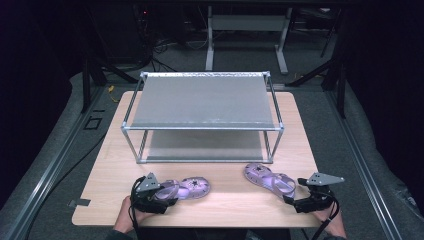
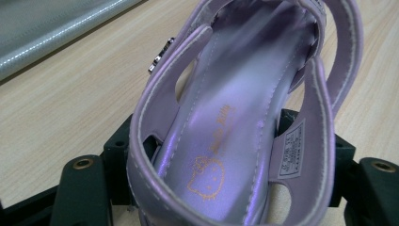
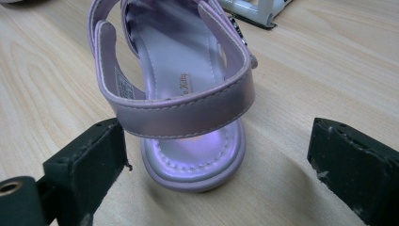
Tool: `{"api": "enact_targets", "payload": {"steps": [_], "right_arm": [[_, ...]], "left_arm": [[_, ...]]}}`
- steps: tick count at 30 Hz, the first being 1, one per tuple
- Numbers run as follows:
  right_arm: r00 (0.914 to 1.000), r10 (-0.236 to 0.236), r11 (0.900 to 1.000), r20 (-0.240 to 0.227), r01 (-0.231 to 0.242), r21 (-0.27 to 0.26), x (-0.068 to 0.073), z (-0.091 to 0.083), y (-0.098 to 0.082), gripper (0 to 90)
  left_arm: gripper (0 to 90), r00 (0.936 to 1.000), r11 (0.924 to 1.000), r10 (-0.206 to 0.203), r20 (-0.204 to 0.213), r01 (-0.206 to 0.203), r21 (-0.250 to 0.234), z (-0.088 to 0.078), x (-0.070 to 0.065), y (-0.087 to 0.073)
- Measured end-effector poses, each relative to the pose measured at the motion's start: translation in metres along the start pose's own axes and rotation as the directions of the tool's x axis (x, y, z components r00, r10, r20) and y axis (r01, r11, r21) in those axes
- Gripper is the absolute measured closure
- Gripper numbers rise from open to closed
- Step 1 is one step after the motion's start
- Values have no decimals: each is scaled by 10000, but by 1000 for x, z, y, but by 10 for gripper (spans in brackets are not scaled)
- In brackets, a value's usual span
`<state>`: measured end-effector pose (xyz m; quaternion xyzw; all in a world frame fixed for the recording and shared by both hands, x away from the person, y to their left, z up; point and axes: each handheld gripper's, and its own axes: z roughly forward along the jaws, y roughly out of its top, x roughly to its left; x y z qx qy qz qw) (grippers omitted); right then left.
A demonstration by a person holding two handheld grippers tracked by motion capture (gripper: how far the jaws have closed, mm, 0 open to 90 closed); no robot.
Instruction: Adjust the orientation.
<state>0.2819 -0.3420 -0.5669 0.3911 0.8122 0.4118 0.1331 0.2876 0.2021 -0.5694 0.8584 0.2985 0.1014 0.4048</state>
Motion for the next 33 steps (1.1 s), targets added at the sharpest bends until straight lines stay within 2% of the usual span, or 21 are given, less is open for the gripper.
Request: {"api": "enact_targets", "payload": {"steps": [5, 7, 12, 18, 21, 33], "right_arm": [[10000, 17, 10000, 29, -17, -42, 0, 0, 0, 50], [9997, 46, 9998, 221, -41, -200, 1, 0, -1, 54], [9999, 32, 9999, 100, -31, -115, 1, -1, 0, 54], [10000, 17, 9999, 95, -15, -139, 1, -1, -1, 54], [9998, 42, 9998, 211, -37, -214, 1, -1, -1, 54], [9999, 47, 9997, 146, -44, -233, 1, -1, -1, 54]], "left_arm": [[316, 10000, 10000, -41, 27, 41, -40, -1, -1, -1], [328, 10000, 9999, -34, 11, 34, -146, -1, -2, -2], [343, 10000, 9994, 27, -54, -29, -346, -3, -6, -4], [356, 9985, 9973, -185, -510, 148, -717, -8, -11, -4], [358, 9981, 9969, -228, -567, 184, -761, -10, -11, -3], [365, 9963, 9917, -291, -812, 186, -1269, -16, -16, 1]]}}
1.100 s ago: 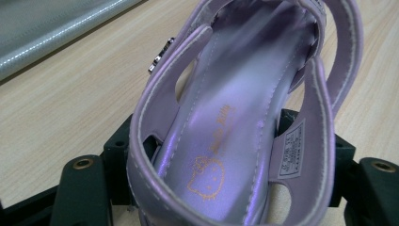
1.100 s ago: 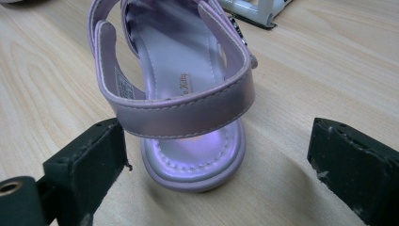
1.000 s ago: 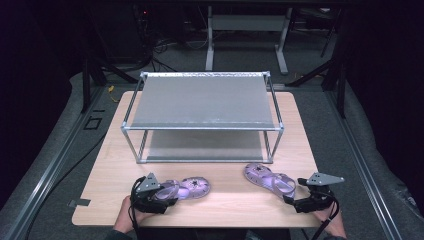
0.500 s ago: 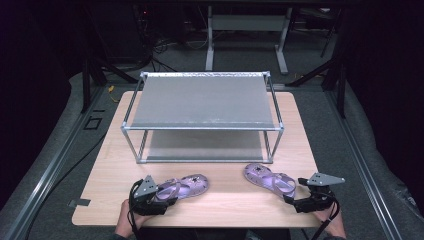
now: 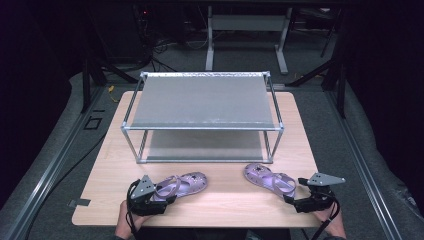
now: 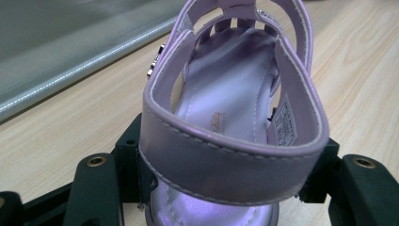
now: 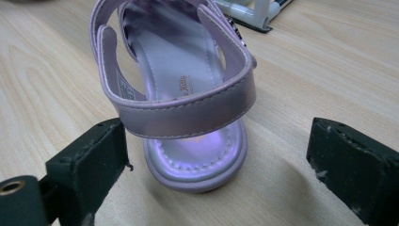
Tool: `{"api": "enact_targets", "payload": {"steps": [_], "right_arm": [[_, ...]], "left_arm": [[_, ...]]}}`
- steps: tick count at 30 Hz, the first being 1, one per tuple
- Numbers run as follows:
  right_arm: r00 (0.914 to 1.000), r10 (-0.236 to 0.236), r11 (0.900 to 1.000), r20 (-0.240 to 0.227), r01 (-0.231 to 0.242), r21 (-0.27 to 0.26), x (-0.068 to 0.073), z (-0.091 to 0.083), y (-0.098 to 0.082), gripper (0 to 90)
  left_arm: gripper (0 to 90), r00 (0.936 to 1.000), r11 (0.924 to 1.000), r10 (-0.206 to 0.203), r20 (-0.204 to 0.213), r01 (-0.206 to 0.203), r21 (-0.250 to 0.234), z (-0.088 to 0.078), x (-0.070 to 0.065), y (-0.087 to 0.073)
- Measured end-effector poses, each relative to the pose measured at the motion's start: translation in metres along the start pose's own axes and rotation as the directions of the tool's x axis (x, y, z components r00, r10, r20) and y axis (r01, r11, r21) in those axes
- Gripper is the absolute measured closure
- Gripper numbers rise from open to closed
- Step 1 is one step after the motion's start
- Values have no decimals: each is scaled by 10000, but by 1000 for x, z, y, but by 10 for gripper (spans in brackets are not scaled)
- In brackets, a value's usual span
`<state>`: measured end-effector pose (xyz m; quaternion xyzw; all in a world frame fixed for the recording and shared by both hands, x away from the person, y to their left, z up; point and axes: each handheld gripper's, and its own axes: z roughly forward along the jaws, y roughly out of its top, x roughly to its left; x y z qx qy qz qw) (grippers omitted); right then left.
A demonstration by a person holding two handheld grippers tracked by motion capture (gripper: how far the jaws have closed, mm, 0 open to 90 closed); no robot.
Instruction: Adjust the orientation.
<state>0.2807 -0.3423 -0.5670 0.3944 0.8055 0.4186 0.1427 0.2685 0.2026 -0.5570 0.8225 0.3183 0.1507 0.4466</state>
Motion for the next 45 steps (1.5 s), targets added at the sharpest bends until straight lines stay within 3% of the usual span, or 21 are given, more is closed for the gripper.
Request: {"api": "enact_targets", "payload": {"steps": [16, 27, 37, 45], "right_arm": [[10000, -30, 10000, 48, 30, -23, 0, 0, 0, 53], [10000, 28, 10000, -57, -29, -27, -1, 0, 0, 52], [9999, -9, 10000, 107, 10, -59, 0, -1, 0, 51], [10000, -12, 10000, 11, 12, -40, 0, 0, 0, 52]], "left_arm": [[367, 9989, 9978, 44, -476, -75, -657, -2, -6, 3], [368, 9966, 9927, -259, -784, 164, -1194, -3, -6, 10], [368, 9930, 9883, -418, -1105, 248, -1508, 2, -4, 21], [368, 9860, 9833, -547, -1574, 258, -1799, 4, -5, 32]]}}
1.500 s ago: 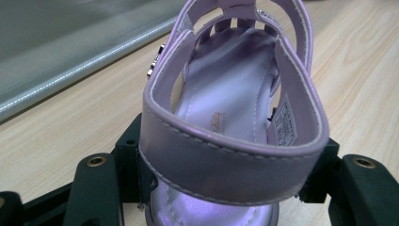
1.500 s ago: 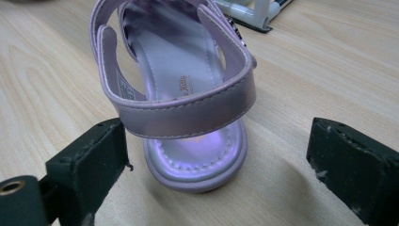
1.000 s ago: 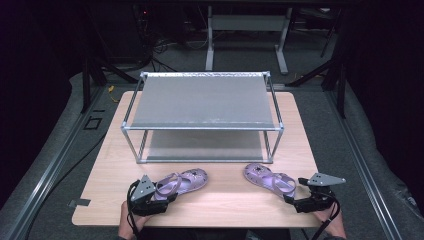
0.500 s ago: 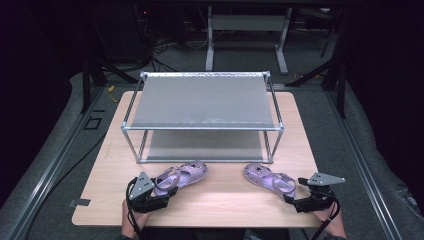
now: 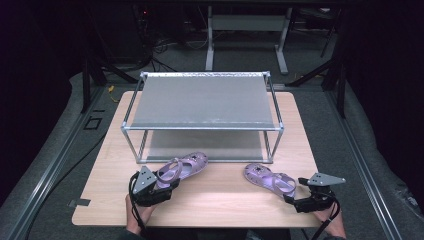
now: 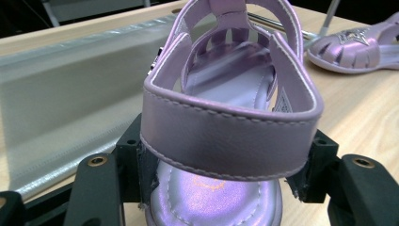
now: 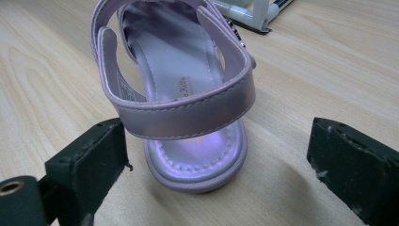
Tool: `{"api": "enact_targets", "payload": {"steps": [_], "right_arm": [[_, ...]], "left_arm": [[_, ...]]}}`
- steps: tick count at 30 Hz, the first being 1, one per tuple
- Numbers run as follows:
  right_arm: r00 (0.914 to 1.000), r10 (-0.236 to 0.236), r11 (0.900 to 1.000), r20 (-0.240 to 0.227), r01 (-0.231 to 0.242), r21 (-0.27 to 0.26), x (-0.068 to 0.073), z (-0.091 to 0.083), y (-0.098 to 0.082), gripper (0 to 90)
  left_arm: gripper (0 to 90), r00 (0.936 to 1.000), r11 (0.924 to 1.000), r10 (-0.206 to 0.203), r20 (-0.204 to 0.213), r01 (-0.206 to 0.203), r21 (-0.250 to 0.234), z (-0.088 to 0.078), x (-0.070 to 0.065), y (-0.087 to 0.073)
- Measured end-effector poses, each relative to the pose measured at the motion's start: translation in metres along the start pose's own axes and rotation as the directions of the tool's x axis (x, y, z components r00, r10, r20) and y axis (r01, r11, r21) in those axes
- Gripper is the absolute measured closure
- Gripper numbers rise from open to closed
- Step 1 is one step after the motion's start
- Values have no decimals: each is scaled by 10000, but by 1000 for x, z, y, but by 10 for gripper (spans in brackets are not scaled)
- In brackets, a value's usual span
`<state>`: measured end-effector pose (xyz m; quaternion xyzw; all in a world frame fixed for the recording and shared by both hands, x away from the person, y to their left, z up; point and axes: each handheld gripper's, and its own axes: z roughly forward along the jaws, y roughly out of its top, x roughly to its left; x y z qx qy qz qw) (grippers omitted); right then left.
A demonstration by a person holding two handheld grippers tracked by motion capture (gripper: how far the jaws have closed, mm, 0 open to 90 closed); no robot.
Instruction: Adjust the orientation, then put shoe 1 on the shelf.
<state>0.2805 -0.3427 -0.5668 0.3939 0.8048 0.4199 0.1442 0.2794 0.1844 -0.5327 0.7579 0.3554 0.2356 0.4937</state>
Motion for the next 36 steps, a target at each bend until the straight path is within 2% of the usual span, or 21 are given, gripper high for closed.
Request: {"api": "enact_targets", "payload": {"steps": [8, 14, 19, 24, 25, 31, 34, 35, 36], "right_arm": [[10000, 7, 10000, 6, -7, 4, 0, 0, 0, 52], [10000, 1, 10000, -4, -1, -3, 0, 0, 0, 52], [10000, 7, 10000, 9, -7, -8, 0, 0, 0, 52], [10000, 7, 10000, 3, -7, -14, 0, 0, 0, 52], [10000, 3, 10000, -6, -3, -14, 0, 0, 0, 52], [10000, 9, 10000, 2, -9, -22, 0, -1, 0, 52], [10000, 6, 10000, -6, -6, -19, 0, -1, 0, 52], [10000, 6, 10000, -6, -6, -19, 0, -1, 0, 52], [10000, 9, 10000, 1, -9, -25, 0, -1, 0, 52]], "left_arm": [[369, 9981, 9995, -230, -567, 217, -239, 4, 2, 7], [369, 9931, 9980, -523, -1047, 482, -407, 12, 3, 13], [369, 9868, 9956, -787, -1416, 707, -608, 20, 5, 17], [369, 9812, 9957, -788, -1763, 690, -611, 29, 7, 20], [370, 9785, 9955, -813, -1897, 704, -634, 32, 7, 20], [370, 9712, 9949, -914, -2199, 795, -626, 43, 8, 21], [370, 9650, 9928, -1154, -2354, 1044, -587, 53, 10, 22], [370, 9650, 9928, -1154, -2354, 1044, -587, 53, 10, 22], [370, 9612, 9919, -1252, -2457, 1157, -527, 58, 11, 23]]}}
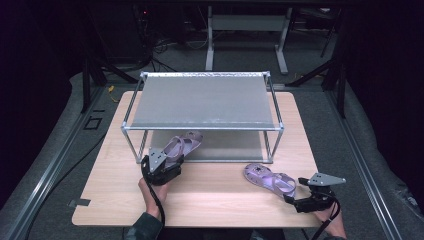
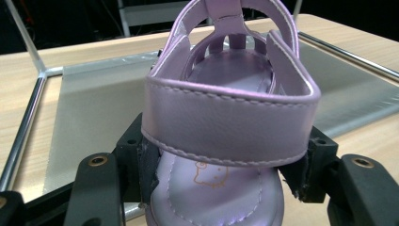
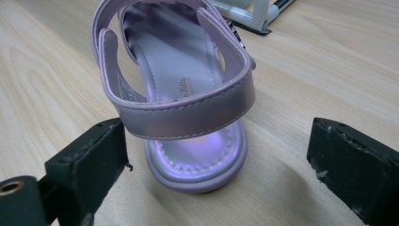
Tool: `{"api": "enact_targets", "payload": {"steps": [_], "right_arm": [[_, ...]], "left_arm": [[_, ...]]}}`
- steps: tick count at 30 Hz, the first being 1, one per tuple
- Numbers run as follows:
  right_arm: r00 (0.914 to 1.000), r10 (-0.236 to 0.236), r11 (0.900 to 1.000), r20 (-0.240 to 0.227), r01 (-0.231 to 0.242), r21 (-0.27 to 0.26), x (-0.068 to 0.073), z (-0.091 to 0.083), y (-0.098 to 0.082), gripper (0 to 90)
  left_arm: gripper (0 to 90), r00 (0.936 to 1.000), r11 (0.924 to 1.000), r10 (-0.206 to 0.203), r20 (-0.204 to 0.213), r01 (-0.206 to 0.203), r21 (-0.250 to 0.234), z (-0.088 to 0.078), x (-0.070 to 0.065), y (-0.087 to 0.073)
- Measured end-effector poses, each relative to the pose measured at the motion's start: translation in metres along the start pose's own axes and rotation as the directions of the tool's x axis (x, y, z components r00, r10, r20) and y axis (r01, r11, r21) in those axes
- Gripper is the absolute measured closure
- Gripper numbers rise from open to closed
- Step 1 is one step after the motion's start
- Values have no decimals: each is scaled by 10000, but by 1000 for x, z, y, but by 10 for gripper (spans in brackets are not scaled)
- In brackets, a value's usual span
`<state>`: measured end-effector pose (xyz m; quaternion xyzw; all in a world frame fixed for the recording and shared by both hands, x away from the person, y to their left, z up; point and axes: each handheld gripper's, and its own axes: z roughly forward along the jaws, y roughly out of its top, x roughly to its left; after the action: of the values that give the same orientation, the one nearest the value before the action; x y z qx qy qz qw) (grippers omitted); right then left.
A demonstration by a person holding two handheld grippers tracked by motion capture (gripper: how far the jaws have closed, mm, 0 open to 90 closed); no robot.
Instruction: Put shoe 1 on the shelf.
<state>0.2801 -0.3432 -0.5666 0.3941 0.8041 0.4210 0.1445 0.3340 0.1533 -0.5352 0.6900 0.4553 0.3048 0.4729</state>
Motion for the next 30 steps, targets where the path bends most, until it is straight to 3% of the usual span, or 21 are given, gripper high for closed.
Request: {"api": "enact_targets", "payload": {"steps": [3, 9, 14, 21, 25, 27, 30], "right_arm": [[10000, -1, 10000, 82, 1, 0, 1, 0, 0, 51], [10000, -3, 10000, 82, 3, -12, 1, 0, 0, 51], [10000, 5, 10000, -5, -5, -4, 0, 0, 0, 51], [10000, -7, 10000, 11, 7, -30, 0, 0, 0, 51], [10000, -11, 10000, 55, 12, -39, 1, -1, 0, 52], [10000, 3, 10000, 37, -3, -54, 1, -1, 0, 52], [10000, 18, 9999, -84, -19, -112, 1, 0, -1, 52]], "left_arm": [[370, 9998, 10000, -35, -183, 35, -37, 4, 0, 0], [370, 9973, 9985, -550, -489, 552, 19, 21, -1, 3], [370, 9950, 9980, -534, -840, 559, 284, 34, -2, 5], [370, 9904, 9937, -868, -1080, 937, 610, 55, -4, 6], [369, 9869, 9932, -706, -1451, 831, 814, 68, -8, 6], [369, 9857, 9885, -697, -1537, 890, 1224, 78, -10, 3], [369, 9831, 9888, -787, -1654, 981, 1127, 83, -11, 3]]}}
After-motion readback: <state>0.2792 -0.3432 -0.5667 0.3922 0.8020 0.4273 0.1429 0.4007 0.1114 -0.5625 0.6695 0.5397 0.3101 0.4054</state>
